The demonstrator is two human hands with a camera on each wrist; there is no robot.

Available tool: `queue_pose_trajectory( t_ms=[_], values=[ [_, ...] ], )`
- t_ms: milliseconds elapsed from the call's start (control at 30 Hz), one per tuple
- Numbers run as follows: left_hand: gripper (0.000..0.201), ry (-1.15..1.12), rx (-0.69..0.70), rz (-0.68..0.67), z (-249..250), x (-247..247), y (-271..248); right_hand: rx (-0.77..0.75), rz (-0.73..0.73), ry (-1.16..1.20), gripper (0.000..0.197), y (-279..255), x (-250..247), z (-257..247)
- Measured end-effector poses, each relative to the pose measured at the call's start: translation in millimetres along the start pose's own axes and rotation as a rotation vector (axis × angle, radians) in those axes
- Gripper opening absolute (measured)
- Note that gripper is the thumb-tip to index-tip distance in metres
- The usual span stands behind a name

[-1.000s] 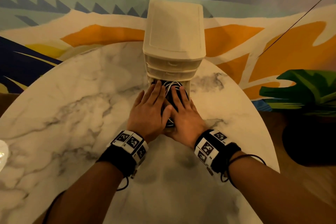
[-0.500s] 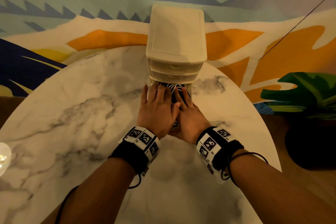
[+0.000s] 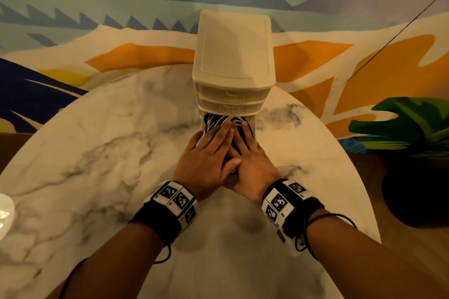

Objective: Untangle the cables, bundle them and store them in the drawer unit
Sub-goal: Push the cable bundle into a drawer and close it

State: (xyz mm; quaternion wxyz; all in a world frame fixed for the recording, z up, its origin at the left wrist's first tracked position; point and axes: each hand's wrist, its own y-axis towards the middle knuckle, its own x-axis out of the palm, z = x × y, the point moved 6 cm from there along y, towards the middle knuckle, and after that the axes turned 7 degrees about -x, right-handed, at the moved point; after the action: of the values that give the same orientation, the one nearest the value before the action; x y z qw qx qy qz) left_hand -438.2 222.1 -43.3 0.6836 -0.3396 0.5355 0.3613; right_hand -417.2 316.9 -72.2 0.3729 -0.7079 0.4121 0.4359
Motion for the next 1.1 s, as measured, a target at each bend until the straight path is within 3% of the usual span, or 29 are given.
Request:
queue_pose_trajectory(
  t_ms=[333, 533, 867, 1100],
  values=[
    [0.069, -0.036, -0.133, 0.031, 0.9, -0.5, 5.3, 0.009, 0.015, -0.031, 0.103, -2.0, -19.6, -3.0],
    [0.067, -0.002, -0.11, 0.065, 3.4, -12.1, 11.0, 0.048, -0.025, -0.052, 0.111, 2.9, -16.5, -2.0],
    [0.081, 0.003, -0.083, -0.016, 8.4, -13.5, 22.2, 0.017, -0.067, -0.033, 0.114, 8.2, -15.4, 7.0],
    [0.076, -0.097, -0.135, -0.002, -7.4, -6.4, 9.3, 0.016, -0.02, -0.043, 0.102, 27.5, -10.9, 11.7]
  ],
)
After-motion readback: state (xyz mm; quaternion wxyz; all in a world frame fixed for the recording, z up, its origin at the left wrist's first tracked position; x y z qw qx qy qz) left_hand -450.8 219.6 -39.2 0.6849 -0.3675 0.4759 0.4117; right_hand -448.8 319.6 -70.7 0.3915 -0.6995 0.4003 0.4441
